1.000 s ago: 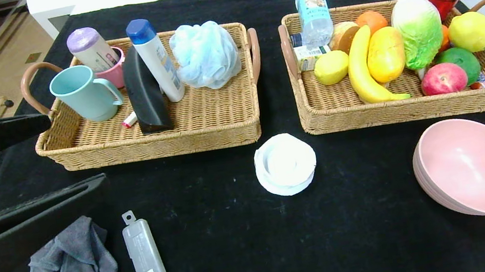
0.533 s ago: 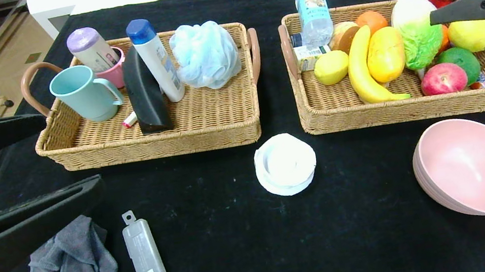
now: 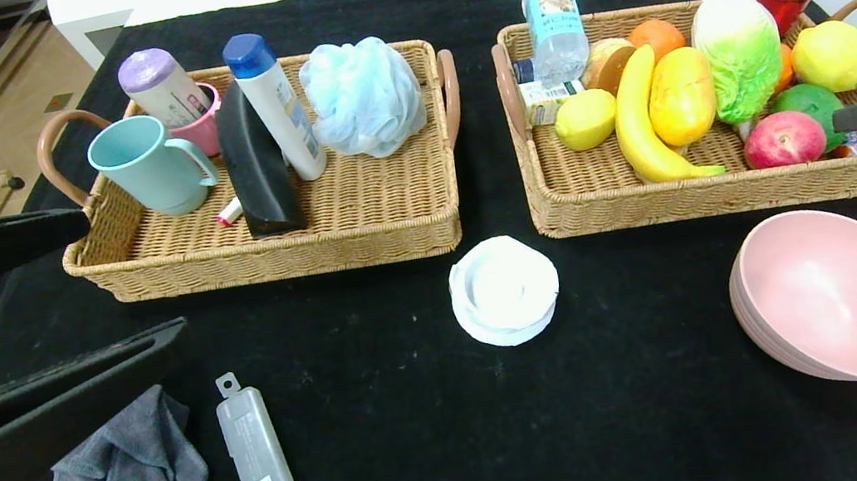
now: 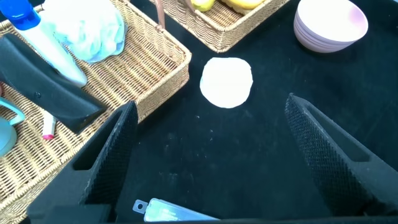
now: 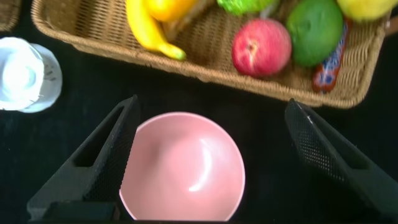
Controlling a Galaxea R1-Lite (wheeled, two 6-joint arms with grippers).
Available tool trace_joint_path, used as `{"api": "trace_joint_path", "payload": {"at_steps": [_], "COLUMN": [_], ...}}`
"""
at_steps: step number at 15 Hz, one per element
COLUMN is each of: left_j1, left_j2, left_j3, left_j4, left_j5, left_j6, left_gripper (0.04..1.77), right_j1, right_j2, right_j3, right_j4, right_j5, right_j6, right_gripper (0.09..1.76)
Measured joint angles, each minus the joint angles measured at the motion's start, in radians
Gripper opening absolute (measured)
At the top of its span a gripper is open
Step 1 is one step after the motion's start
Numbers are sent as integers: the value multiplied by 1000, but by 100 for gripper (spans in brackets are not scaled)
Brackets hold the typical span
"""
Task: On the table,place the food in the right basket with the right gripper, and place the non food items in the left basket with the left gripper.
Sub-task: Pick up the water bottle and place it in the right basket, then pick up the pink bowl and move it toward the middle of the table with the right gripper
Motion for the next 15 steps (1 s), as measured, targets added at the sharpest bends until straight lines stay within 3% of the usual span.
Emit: {"api": "trace_joint_path", "payload": {"at_steps": [9, 15], "left_j1": [0, 0], "left_j2": [0, 0], "left_j3": [1, 2], "left_j4": [1, 3], "left_j5": [-1, -6], "left_j6": [0, 0], "left_gripper": [172, 172], "right_j1": [-108, -230], "right_j2": [-6, 12], "right_j3": [34, 120], "right_j4": [155, 158], "right_j5": [13, 162], "right_j6": [90, 108], "right_gripper": [170, 170]}}
